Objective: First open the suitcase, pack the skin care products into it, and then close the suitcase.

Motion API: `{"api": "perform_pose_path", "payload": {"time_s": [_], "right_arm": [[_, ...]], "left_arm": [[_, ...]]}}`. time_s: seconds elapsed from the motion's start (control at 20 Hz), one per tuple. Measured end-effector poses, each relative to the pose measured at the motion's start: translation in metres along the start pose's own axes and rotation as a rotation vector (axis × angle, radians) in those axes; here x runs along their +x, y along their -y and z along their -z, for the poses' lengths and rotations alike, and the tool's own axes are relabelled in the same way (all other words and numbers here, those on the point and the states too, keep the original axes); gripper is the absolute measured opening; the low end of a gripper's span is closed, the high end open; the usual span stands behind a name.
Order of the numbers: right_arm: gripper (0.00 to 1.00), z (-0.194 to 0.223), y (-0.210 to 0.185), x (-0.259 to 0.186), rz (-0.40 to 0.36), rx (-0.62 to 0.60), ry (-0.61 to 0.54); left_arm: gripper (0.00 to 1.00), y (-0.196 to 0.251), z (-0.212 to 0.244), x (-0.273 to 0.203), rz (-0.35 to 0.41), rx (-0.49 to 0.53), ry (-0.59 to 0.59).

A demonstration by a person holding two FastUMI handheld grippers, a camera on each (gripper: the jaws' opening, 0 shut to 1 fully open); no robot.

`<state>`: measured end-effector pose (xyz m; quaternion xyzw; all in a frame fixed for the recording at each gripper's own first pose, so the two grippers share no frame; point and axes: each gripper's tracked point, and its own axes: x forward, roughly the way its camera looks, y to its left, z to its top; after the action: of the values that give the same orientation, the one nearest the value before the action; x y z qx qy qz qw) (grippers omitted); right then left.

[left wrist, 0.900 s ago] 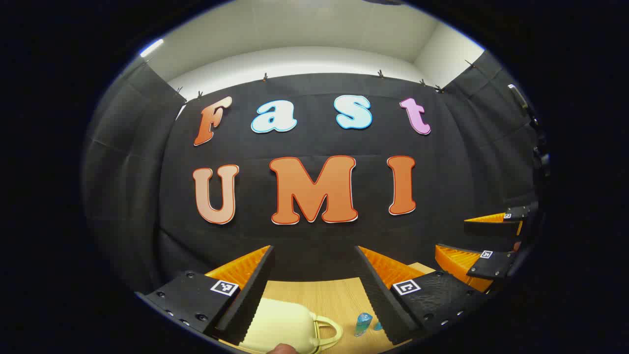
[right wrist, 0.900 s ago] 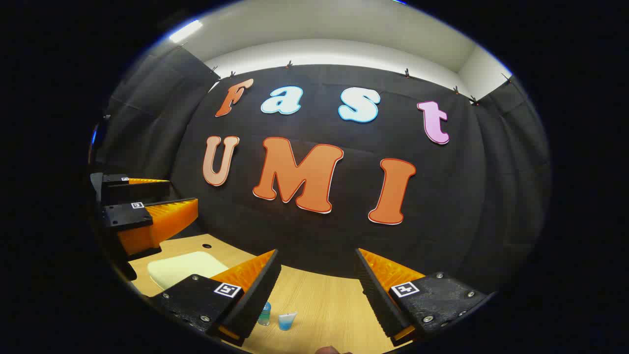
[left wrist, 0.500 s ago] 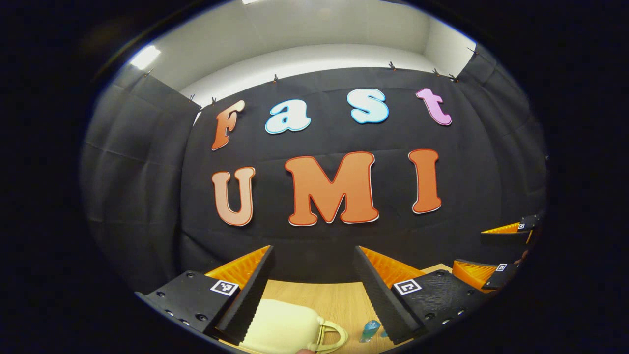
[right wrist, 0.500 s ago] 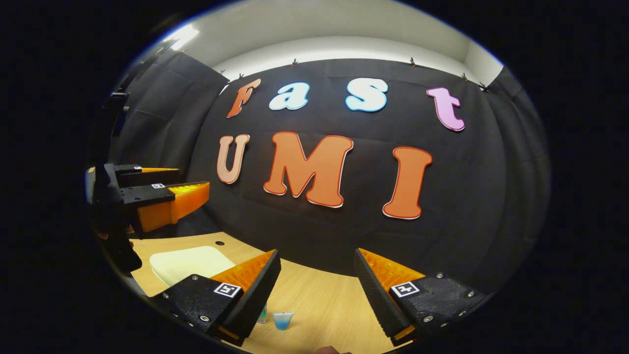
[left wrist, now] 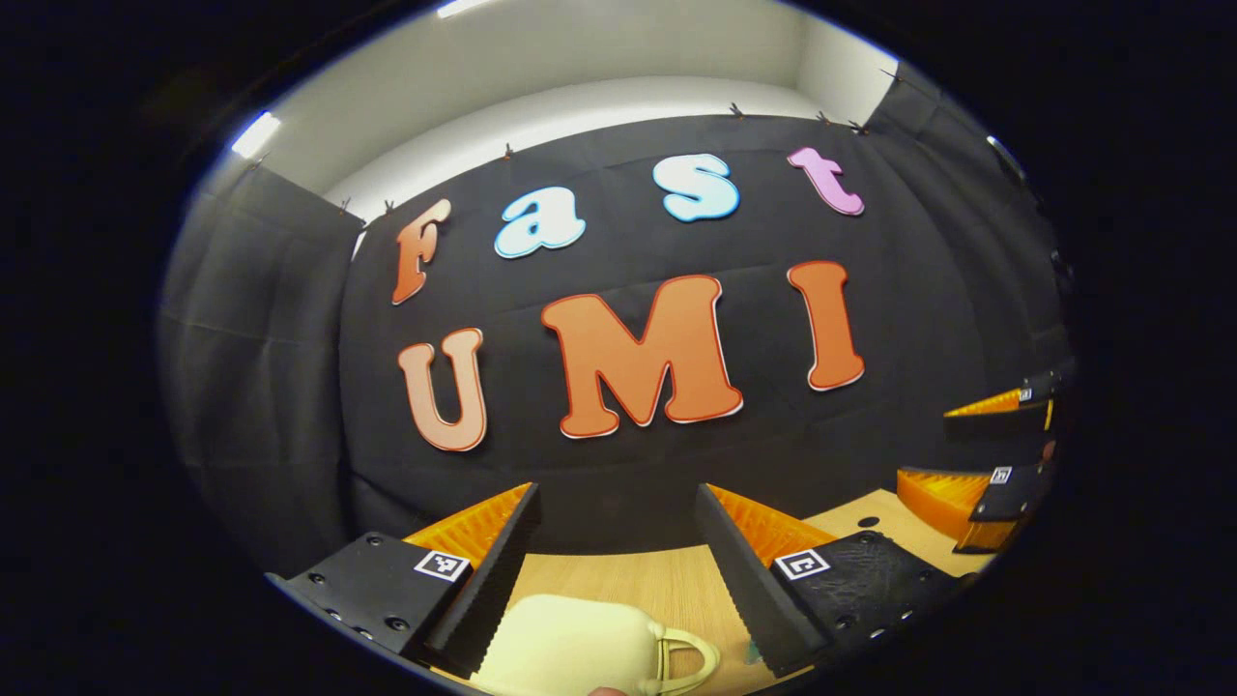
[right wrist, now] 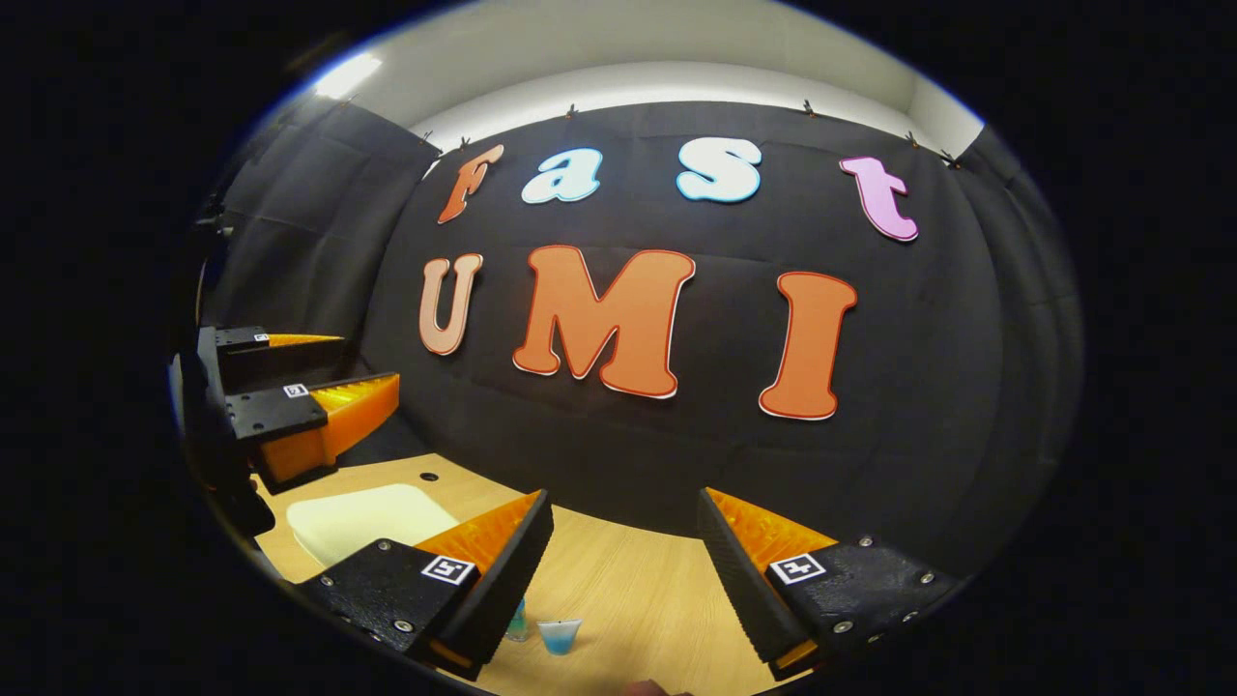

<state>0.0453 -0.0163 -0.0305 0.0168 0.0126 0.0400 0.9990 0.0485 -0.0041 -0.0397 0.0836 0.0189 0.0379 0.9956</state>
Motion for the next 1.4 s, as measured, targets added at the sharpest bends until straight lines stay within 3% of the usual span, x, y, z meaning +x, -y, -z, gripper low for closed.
{"api": "perform_pose_path", "payload": {"time_s": [0.65,1.0,1.4], "right_arm": [[0.95,0.004,0.055,0.004,0.201,-0.049,-0.034],[0.95,0.013,0.07,-0.005,0.257,-0.049,-0.057],[0.95,0.019,0.07,-0.005,0.266,-0.054,-0.062]], "left_arm": [[0.97,0.07,0.17,0.002,0.34,0.422,-0.234],[0.97,0.085,0.248,-0.018,0.46,0.579,-0.341],[0.94,0.093,0.281,-0.032,0.532,0.758,-0.348]]}}
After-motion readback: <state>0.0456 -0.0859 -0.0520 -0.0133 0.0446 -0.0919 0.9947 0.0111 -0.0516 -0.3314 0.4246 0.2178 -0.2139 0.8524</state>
